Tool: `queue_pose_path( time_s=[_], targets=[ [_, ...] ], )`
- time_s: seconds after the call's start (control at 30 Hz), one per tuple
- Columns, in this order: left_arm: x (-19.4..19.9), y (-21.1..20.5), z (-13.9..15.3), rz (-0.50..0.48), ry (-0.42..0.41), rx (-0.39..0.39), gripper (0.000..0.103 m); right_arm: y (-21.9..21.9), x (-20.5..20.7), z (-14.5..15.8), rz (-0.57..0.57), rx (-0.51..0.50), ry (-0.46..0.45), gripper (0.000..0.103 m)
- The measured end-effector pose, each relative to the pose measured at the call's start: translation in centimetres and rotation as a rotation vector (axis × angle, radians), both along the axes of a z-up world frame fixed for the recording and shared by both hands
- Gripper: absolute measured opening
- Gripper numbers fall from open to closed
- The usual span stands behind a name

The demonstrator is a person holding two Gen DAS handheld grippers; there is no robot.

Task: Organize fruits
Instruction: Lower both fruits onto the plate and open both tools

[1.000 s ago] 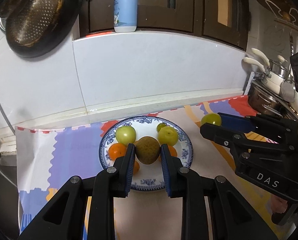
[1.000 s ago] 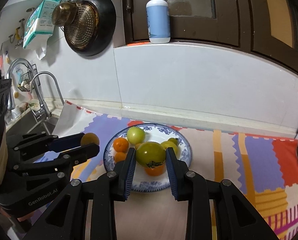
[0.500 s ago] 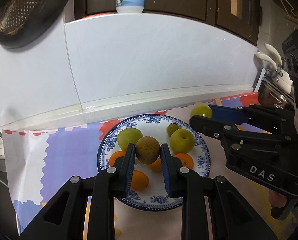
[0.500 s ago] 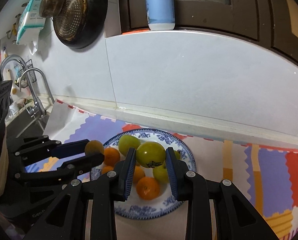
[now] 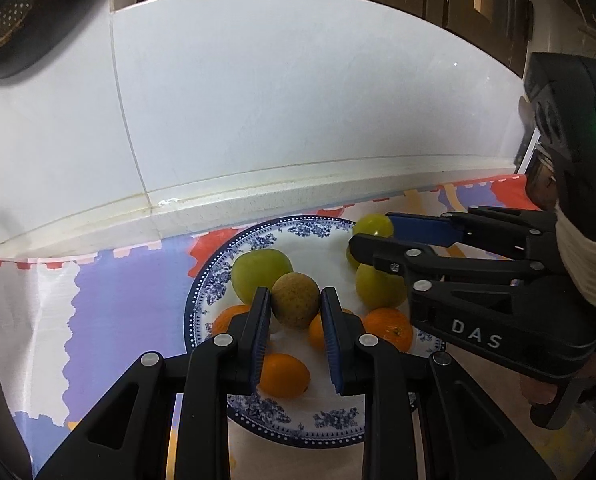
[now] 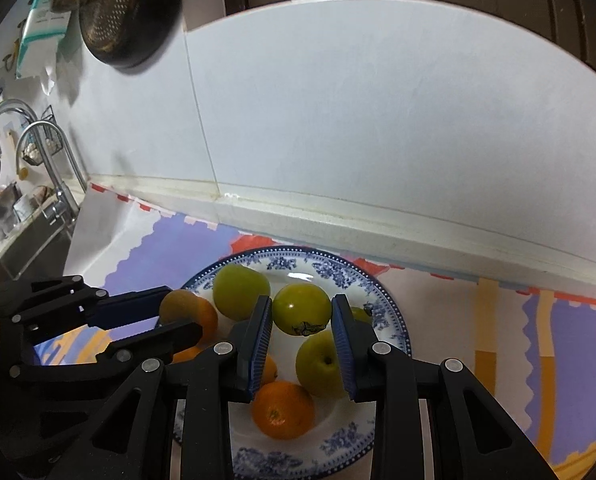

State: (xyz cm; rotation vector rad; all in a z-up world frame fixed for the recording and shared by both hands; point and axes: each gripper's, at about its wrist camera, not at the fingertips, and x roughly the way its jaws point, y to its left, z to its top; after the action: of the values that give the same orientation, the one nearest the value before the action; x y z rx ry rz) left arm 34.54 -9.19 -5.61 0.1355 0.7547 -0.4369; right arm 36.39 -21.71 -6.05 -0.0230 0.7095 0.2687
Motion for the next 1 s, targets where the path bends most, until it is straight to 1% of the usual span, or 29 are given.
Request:
queue_pose_path(
  time_s=[0.17, 0.37, 0.47, 0.6, 0.8, 0.9, 1.0],
  targets=[
    [0.3, -0.2, -0.4, -0.012, 0.002, 0.004, 0.026, 0.1, 0.7, -0.9, 0.011, 0.001, 0.022, 0.031],
    [0.5, -0.1, -0.9, -0.003, 0.015, -0.007, 0.026, 0.1, 1.1, -1.3, 0.018, 0.013, 0.034, 0.031],
    [0.4, -0.1, -0.8, -0.003, 0.015, -0.013, 0.03, -0.1, 1.1, -1.1, 0.009, 0.022, 0.035, 0.032],
    [-0.3, 0.2, -0.5, 0.01, 0.0, -0.012, 0.03, -0.2, 0.6, -0.8, 0.0, 0.018, 0.027, 0.032],
    [-2.1, 0.6, 0.6, 0.038, -0.028, -0.01, 0.031, -0.5, -1.6, 0.4, -0.028, 0.001, -0.007, 0.032],
    [-3.2, 1.1, 1.5, 0.063, -0.044, -0.02, 0.035, -0.7, -3.1, 1.2, -0.046, 0.001, -0.027, 0.032],
    [-4.5, 1.7, 2.5, 0.093, -0.072, -0.024, 0.046, -0.7, -4.7, 2.1, -0.059, -0.001, -0.049, 0.032]
  ],
)
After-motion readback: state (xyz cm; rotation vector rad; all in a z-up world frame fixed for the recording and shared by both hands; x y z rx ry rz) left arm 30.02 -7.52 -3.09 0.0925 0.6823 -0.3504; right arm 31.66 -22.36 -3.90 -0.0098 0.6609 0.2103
